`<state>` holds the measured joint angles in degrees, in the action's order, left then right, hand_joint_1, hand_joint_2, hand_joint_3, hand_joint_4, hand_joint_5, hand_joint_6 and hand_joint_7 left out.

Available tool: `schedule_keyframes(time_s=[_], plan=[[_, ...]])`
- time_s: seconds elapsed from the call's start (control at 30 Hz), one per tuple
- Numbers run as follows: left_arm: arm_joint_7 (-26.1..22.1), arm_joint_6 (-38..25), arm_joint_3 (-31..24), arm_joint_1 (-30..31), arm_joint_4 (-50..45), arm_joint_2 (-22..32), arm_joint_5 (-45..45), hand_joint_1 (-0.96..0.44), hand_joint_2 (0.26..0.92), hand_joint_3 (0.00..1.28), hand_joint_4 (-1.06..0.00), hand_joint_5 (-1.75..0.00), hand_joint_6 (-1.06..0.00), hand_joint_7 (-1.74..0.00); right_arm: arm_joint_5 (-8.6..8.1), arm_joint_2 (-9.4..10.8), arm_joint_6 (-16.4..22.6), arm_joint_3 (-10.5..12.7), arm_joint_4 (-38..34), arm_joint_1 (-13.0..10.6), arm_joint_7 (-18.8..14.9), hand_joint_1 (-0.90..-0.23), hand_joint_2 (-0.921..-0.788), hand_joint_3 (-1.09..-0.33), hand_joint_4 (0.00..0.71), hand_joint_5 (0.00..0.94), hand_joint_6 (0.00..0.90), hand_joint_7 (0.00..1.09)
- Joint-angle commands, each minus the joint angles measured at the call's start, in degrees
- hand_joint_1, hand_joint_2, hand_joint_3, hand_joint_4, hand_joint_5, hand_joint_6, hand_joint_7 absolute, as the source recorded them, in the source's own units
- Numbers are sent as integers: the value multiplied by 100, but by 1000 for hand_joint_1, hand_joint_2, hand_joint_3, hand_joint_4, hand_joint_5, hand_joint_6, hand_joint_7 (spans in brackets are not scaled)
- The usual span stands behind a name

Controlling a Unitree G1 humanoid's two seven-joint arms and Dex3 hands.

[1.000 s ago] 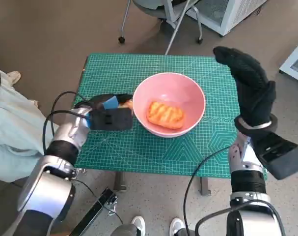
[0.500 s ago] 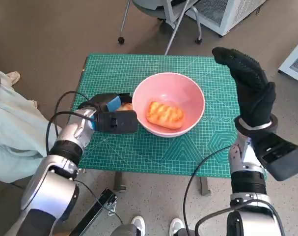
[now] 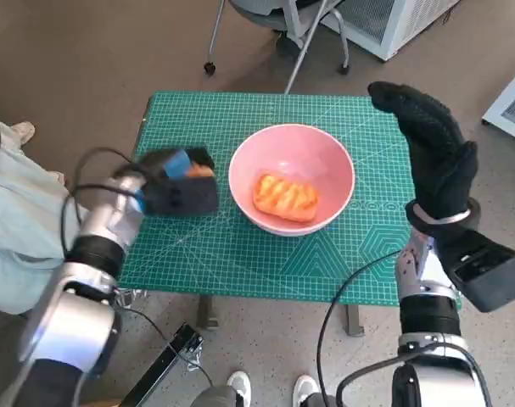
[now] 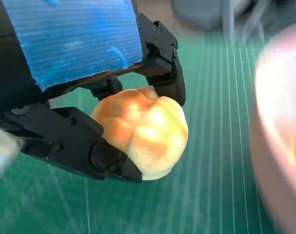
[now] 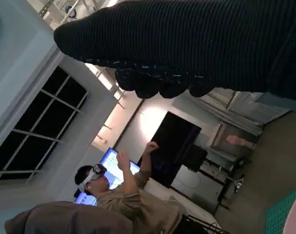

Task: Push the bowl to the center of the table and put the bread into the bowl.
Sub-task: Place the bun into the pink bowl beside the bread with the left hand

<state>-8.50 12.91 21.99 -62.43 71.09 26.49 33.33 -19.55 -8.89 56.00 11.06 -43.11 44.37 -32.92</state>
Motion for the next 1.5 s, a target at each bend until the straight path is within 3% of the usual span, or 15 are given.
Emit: schedule_keyframes(time_s=[0.03,0.23,0.5,0.67,0.87,1.03,1.07,1.1,1.13,1.17,1.23,1.33,1.5], plan=[[256,158,-165,-330,-333,168,-113,1,920,79,-701,-1152,-589,-1209,-6,-12,-46,1,-72,-89,-46,-563,-921,-635,339,0,34,828],[574,416,-463,-390,-1351,262,-266,1,919,60,-722,-1105,-614,-1208,-3,6,4,9,-206,-14,-66,-560,-921,-636,340,0,30,826],[283,590,-483,47,-2950,148,-363,2,920,49,-727,-1092,-630,-1201,-21,16,24,12,-271,23,-96,-563,-921,-633,340,1,29,823],[185,547,-525,157,-3210,143,-358,2,920,45,-729,-1092,-635,-1193,-21,16,35,12,-283,28,-98,-562,-921,-633,340,1,29,822],[-73,988,-319,203,-3303,-353,-478,2,920,43,-715,-1147,-655,-1133,-34,22,5,-11,-242,26,-108,-563,-921,-632,340,0,29,821],[-128,1075,-344,214,-3234,-444,-500,2,920,62,-681,-1204,-646,-1121,-30,22,3,-18,-233,23,-98,-562,-921,-632,341,1,30,821],[-471,996,-310,208,-3130,-542,-634,2,920,63,-680,-1206,-646,-1121,-13,17,13,-23,-200,3,-83,-562,-921,-632,341,1,30,821],[-729,937,-285,203,-3050,-615,-735,-10,911,59,-588,-963,-537,-952,0,13,20,-27,-176,-12,-70,-559,-921,-632,341,1,30,821],[-1006,887,-268,200,-2962,-673,-853,-14,910,55,-572,-844,-509,-871,7,7,27,-29,-145,-31,-63,-558,-921,-632,341,1,30,821],[-1185,858,-265,198,-2908,-704,-929,-39,894,42,-494,-609,-419,-719,13,3,30,-30,-126,-43,-57,-557,-921,-633,341,1,31,821],[-1340,819,-238,212,-2920,-685,-929,-86,871,22,-398,-290,-304,-534,7,-16,28,-21,-95,-64,-54,-554,-921,-633,341,1,31,821],[-1402,784,-235,231,-2981,-658,-881,-193,848,10,-261,-97,-197,-423,1,-36,13,-9,-64,-77,-52,-551,-921,-634,341,1,31,820],[-1276,1043,-413,332,-2921,-706,-1068,-398,869,22,-146,-25,-88,-445,-17,-62,-33,12,-30,-76,-50,-551,-921,-636,341,1,31,818]])
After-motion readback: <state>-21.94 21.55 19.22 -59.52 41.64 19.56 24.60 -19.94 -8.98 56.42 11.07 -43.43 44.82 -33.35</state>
